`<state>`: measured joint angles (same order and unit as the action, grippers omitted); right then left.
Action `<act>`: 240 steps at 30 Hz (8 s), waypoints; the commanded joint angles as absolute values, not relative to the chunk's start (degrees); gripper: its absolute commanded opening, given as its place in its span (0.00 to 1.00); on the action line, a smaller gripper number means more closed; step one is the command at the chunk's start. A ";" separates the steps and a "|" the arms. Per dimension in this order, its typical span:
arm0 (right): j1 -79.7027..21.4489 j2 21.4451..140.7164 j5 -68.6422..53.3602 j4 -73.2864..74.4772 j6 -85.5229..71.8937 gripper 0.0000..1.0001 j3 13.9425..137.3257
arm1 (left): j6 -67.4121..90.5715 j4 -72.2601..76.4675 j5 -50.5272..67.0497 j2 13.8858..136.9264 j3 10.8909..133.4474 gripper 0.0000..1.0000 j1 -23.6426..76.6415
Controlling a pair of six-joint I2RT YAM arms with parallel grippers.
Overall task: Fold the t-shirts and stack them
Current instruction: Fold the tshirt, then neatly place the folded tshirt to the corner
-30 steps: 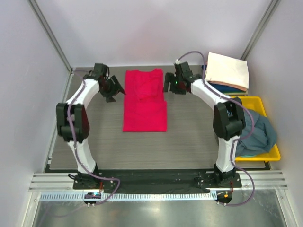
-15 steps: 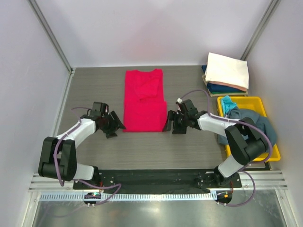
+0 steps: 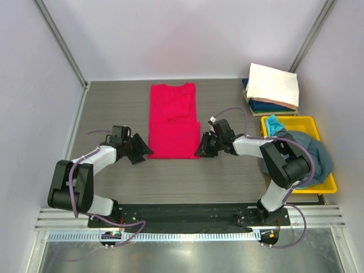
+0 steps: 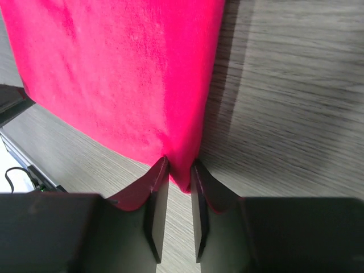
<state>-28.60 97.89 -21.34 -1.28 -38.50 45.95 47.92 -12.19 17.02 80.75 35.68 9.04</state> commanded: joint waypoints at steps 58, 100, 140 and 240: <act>-23.48 80.57 -11.33 35.86 -30.24 0.01 70.66 | 48.88 -46.06 2.45 76.52 73.03 0.00 23.30; -14.24 129.98 -29.70 18.02 -22.59 1.00 91.67 | 28.31 -56.16 11.78 69.98 64.78 0.88 7.82; -4.66 101.17 -15.65 34.98 2.71 0.01 92.19 | 31.90 -53.44 -5.98 44.30 55.37 0.93 7.21; 27.09 110.59 -5.43 20.76 -23.81 0.94 112.08 | 33.49 -53.35 -8.18 43.69 54.76 0.88 6.06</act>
